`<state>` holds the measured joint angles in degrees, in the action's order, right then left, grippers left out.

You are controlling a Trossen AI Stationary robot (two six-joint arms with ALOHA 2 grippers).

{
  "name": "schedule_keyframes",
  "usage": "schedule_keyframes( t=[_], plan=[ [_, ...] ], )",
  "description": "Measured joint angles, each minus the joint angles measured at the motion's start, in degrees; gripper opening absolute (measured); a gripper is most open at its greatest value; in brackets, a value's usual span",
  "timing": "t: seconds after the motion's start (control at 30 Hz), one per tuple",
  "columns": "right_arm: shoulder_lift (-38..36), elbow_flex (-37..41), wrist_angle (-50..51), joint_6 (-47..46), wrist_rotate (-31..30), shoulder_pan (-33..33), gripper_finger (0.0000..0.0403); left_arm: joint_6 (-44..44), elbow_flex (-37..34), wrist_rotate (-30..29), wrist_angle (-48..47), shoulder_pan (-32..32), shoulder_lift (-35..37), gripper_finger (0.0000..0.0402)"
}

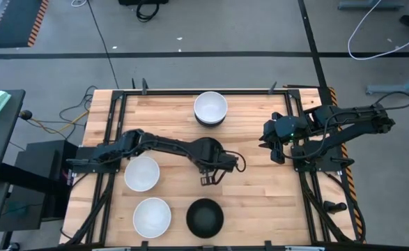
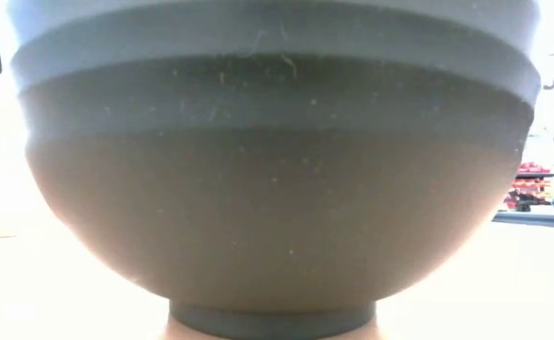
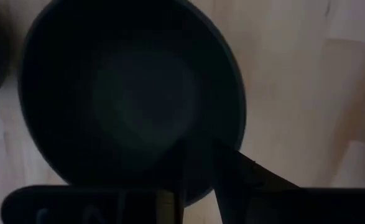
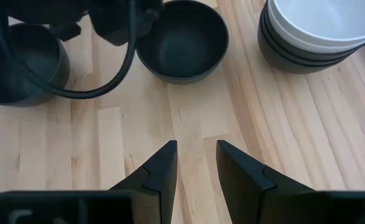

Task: Nest bowls inside each other
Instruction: Stack the black bowl on top of the stacked white bowls

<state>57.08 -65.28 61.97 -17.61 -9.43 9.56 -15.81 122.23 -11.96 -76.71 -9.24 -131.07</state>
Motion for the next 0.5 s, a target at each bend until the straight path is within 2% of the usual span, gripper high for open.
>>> schedule_keyframes(
  t=[0.13, 0.5],
  plan=[
    [0.0, 0.0, 0.0, 0.2, 0.0, 0.0, 0.0119, 0.1, 0.0, 3.3, 2.3, 0.0, 0.0, 0.0073],
    [0.0, 0.0, 0.0, 0.8, 0.0, 0.0, 0.0119, 0.6, 0.0, 4.3, 3.4, -1.0, -0.2, 0.0084]
  ],
)
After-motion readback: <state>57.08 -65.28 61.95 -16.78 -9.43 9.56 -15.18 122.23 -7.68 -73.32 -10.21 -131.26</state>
